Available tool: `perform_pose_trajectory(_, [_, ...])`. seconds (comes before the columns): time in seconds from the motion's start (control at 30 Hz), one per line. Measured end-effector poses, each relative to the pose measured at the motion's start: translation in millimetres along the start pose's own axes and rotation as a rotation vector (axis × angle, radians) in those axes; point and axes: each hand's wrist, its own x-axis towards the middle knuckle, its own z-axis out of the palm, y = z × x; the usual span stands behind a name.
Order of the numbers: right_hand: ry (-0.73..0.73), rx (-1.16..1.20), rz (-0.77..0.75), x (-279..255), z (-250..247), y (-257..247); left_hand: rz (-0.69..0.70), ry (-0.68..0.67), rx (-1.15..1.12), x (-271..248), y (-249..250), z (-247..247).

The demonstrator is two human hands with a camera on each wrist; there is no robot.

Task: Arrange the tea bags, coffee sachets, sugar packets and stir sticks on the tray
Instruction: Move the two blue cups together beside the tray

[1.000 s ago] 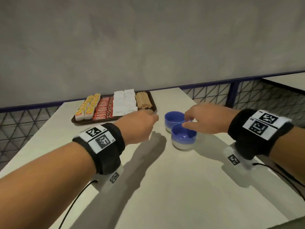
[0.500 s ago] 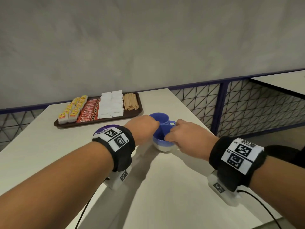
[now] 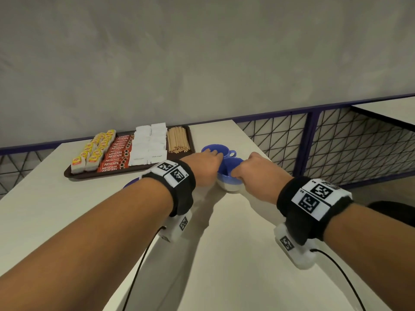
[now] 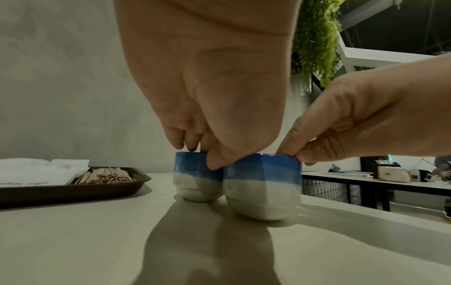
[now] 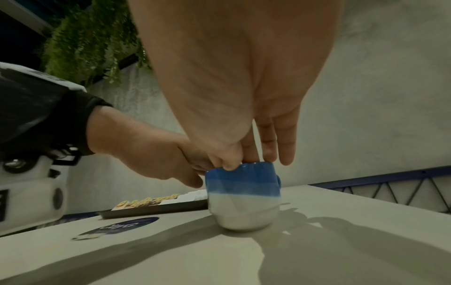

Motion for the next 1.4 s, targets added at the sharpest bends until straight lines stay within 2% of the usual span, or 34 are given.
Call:
perform_pose_trajectory(0.1, [0.004,0.006,0.05,21.6,-3.2,3.0,-0.03,0.029,-0.053,11.4,-11.1,-2.9])
perform_pose_trajectory(0.23, [-0.01,0.045,0.119,45.4,1.1,10.5,-0.038,-0.006,-0.104,25.5,-19.9,3.6])
perform_pose_trajectory(0.37, [-0.027,0.08,0.121,70.3,3.8,16.1,-0.09,-0.03,-0.159,47.4,-36.3,-4.7])
perform_pose_trajectory(0.5, [-0.033,0.097,0.08,97.5,7.4,21.0,-0.082,-0.104,-0.066,75.2,-54.7,-5.2])
perform_pose_trajectory(0.67, [-0.023,0.17,0.074,135.5,3.3,22.5,-0.162,-0.178,0.065,100.2,-89.5,-9.3])
perform_pose_trajectory(0.77, [-0.043,0.215,0.055,156.7,-1.4,19.3,-0.19,-0.205,0.056,106.3,-108.7,-8.3])
perform_pose_trajectory(0.9, [-0.036,0.199,0.021,184.8,-1.5,17.7,-0.186,-0.158,0.025,118.0,-136.5,-4.4])
perform_pose_trajectory(1.17, [0.121,0.266,-0.003,240.1,25.2,40.2,-0.191,-0.136,-0.079,155.7,-172.1,-11.3])
perform_pose_trajectory(1.4, [0.143,0.255,-0.032,273.7,28.3,52.0,-0.201,-0.067,-0.148,182.8,-193.3,-3.9])
